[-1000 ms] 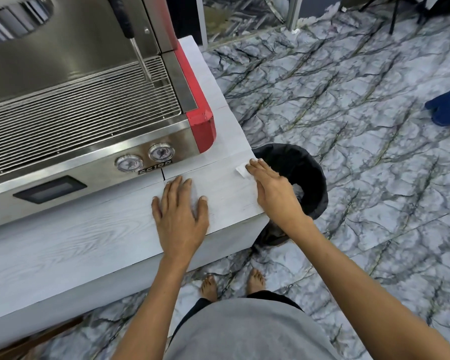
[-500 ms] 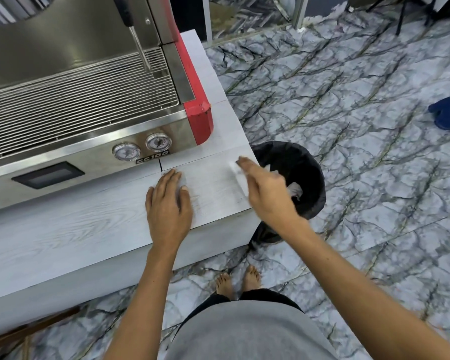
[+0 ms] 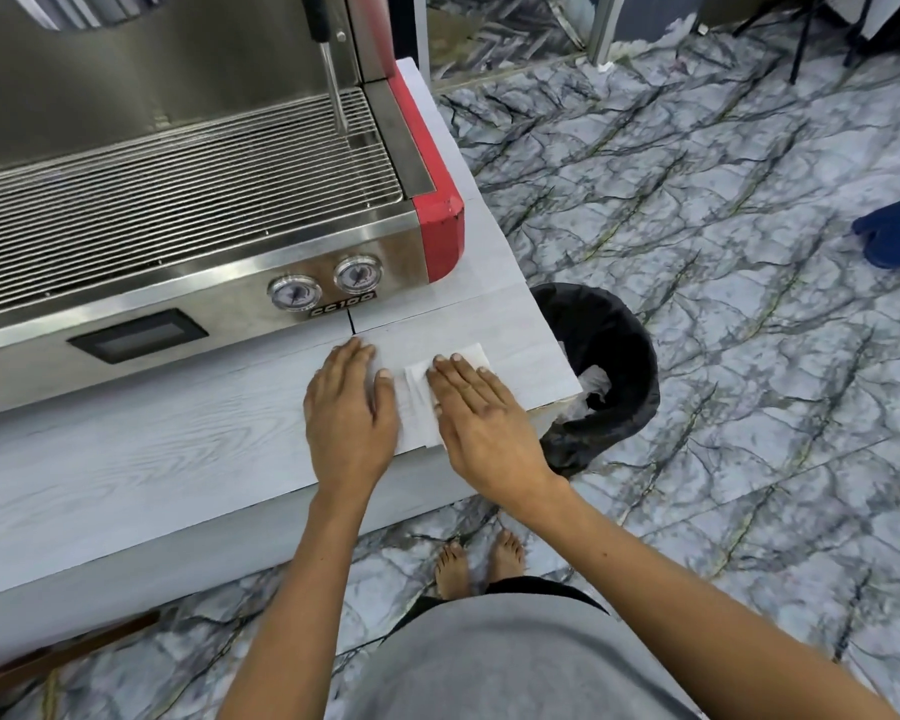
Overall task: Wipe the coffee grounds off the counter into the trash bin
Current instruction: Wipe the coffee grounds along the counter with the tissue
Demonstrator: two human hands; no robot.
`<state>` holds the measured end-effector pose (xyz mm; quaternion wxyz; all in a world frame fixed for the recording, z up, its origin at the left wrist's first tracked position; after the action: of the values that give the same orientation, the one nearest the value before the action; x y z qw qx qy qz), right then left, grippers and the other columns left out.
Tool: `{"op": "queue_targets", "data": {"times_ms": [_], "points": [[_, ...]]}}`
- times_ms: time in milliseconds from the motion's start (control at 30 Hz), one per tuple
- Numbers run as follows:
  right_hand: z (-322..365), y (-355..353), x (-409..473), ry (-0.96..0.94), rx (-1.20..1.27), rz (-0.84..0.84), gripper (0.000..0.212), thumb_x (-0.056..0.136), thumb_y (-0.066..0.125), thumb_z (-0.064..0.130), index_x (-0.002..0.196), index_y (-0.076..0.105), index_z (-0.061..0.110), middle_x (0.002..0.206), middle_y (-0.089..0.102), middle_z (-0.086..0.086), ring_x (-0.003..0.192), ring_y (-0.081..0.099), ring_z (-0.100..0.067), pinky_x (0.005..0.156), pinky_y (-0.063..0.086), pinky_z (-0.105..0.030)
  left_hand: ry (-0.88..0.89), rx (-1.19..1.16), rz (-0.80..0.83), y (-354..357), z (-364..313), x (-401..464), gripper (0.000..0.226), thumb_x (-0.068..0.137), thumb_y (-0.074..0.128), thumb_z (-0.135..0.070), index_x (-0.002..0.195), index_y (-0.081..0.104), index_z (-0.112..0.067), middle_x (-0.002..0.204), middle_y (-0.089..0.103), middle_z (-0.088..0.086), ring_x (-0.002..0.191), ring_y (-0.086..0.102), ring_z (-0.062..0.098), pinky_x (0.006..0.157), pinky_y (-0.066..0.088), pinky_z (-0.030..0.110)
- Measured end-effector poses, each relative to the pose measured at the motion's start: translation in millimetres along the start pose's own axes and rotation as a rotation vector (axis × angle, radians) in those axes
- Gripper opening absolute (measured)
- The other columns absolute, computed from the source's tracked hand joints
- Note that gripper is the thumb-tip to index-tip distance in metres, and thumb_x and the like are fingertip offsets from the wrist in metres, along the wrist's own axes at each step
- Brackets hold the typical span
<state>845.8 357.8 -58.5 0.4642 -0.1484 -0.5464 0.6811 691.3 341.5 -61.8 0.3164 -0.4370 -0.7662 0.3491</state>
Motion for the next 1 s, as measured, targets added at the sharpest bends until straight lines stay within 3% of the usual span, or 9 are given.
{"op": "queue_targets", "data": {"times_ms": [467, 733, 1000], "points": [[-82.1, -26.9, 10.4, 0.148, 0.02, -0.046, 0.037, 0.098, 0.046, 0.017, 0.132, 0.056, 0.009, 0.141, 0.053, -0.006, 0.136, 0.043, -0.019, 0.112, 0.034, -0.042, 0.051, 0.092, 0.055, 5.4, -8.6, -1.9, 0.05, 0.097, 0.041, -0.044, 0.139, 0.052, -0.018, 0.155, 0.041, 0.001, 0.145, 0.031, 0.021, 0.119, 0.022, 0.047], [-103.2, -40.5, 20.0, 0.15, 0.169, -0.104, 0.03, 0.095, 0.054, 0.003, 0.123, 0.062, 0.002, 0.132, 0.06, -0.012, 0.131, 0.048, -0.025, 0.104, 0.044, -0.037, 0.018, 0.124, 0.083, 17.3, -21.2, -2.1, 0.053, 0.096, 0.037, -0.048, 0.141, 0.049, -0.022, 0.158, 0.036, -0.001, 0.148, 0.024, 0.018, 0.122, 0.012, 0.047], [-160.0, -55.0, 23.1, 0.13, 0.264, -0.101, 0.028, 0.093, 0.054, -0.003, 0.118, 0.065, 0.001, 0.127, 0.063, -0.015, 0.128, 0.052, -0.025, 0.104, 0.046, -0.041, 0.029, 0.108, 0.071, 46.8, -70.2, -1.9, 0.054, 0.095, 0.036, -0.047, 0.14, 0.051, -0.02, 0.156, 0.039, 0.0, 0.148, 0.027, 0.019, 0.122, 0.014, 0.047]]}}
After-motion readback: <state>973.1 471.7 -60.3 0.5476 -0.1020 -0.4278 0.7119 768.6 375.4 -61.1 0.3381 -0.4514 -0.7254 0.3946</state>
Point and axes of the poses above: each hand's wrist, its own x-axis towards the middle knuckle, its own y-axis out of the palm, z = x × y, the point moved 9 cm from there along x, towards the middle knuckle
